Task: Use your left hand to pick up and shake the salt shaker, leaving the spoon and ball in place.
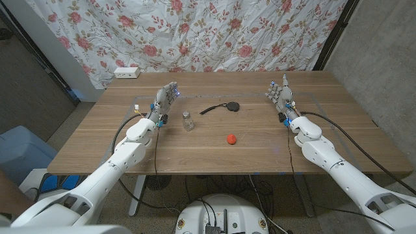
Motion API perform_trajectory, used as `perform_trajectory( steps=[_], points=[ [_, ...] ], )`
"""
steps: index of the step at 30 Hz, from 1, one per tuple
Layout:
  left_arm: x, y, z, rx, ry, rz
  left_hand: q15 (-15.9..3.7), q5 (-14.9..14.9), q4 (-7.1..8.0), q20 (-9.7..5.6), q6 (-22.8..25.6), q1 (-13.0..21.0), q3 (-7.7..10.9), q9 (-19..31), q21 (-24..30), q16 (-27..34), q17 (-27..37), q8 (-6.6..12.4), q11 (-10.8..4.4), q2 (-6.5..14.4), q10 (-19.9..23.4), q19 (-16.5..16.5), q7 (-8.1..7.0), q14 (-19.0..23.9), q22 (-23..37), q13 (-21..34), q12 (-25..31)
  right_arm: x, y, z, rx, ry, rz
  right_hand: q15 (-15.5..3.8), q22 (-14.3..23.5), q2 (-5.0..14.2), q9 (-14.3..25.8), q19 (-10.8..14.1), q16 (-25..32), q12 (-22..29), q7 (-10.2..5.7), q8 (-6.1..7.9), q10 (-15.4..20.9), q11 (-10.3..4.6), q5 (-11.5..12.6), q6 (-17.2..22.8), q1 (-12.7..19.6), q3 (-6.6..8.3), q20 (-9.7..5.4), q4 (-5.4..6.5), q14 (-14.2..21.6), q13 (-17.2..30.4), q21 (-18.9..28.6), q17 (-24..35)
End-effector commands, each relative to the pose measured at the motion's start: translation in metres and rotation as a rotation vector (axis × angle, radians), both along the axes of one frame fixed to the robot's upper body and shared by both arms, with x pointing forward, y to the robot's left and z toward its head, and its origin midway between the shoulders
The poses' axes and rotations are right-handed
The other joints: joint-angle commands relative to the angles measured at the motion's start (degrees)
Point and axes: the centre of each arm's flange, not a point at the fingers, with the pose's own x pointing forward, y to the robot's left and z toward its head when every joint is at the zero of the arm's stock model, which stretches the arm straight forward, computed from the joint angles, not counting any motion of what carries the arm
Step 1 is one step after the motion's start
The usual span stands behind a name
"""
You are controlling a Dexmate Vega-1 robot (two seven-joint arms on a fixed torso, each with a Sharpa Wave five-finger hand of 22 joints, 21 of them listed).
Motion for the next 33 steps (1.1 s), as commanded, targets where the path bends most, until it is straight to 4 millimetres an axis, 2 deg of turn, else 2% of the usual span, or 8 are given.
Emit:
perform_trajectory(
  steps=[1,11,18,25,33],
  points=[
    [-0.004,0.003,0.000,0.011,-0.006,0.007,-2.43,0.1,-0.98,-0.58,0.2,0.4,0.20,0.1,0.1,0.2,0.3,0.23,-0.73,0.1,0.0,0.4,-0.30,-0.2,0.1,0.3,0.2,0.000,0.000,0.000,0.000,0.000,0.000,-1.67,0.3,5.52,0.1,0.4,0.3,0.3,0.46,0.20,-0.6,0.05,0.3,0.0,-0.2,0.02,0.04,0.24,-0.4,0.3,0.3,0.2],
    [-0.016,0.020,-0.002,0.013,0.007,0.010,-2.73,0.0,-3.65,-0.90,0.0,1.6,0.20,0.1,0.0,0.3,0.3,0.33,-1.14,-1.4,-0.1,0.3,-0.61,-0.2,0.1,0.3,0.2,0.000,0.000,0.000,0.000,0.000,0.000,-1.63,0.3,5.53,0.1,0.4,0.3,0.3,0.38,0.20,-0.6,0.03,0.3,0.0,-0.2,-0.01,0.03,0.24,-0.4,0.4,0.4,0.3],
    [-0.017,0.038,-0.001,0.030,0.012,0.000,-2.97,0.2,-6.59,-1.08,-1.0,3.5,0.52,0.2,-0.2,0.2,0.3,0.35,-1.71,-2.4,-0.5,-0.1,-1.07,-0.7,0.1,0.3,0.0,0.000,0.000,0.000,0.000,0.000,0.000,-1.68,0.3,5.53,0.1,0.4,0.3,0.4,0.45,0.22,-0.5,0.01,0.3,0.0,-0.2,-0.04,0.05,0.24,-0.4,0.4,0.4,0.4],
    [-0.017,0.048,0.001,0.068,0.018,-0.031,-3.29,0.3,-7.75,-1.37,-1.7,4.6,0.64,0.2,-0.3,0.2,0.4,0.38,-2.20,-3.0,-0.7,-0.5,-1.63,-1.0,0.1,0.3,0.0,0.000,0.000,0.000,0.000,0.000,0.000,-1.74,0.3,5.54,0.1,0.4,0.3,0.4,0.48,0.22,-0.5,-0.03,0.3,0.0,-0.2,-0.06,0.06,0.24,-0.5,0.5,0.4,0.4],
    [-0.021,0.052,0.000,0.108,0.012,-0.070,-3.49,0.3,-8.29,-1.46,-2.2,5.4,0.64,0.2,-0.5,0.1,0.4,0.49,-2.67,-3.8,-1.2,-1.1,-1.96,-1.4,0.0,0.4,-0.2,0.000,0.000,0.000,0.000,0.000,0.000,-1.69,0.3,5.54,0.1,0.4,0.3,0.3,0.42,0.21,-0.6,0.01,0.3,0.0,-0.1,-0.07,0.05,0.24,-0.4,0.5,0.4,0.5]
  ],
)
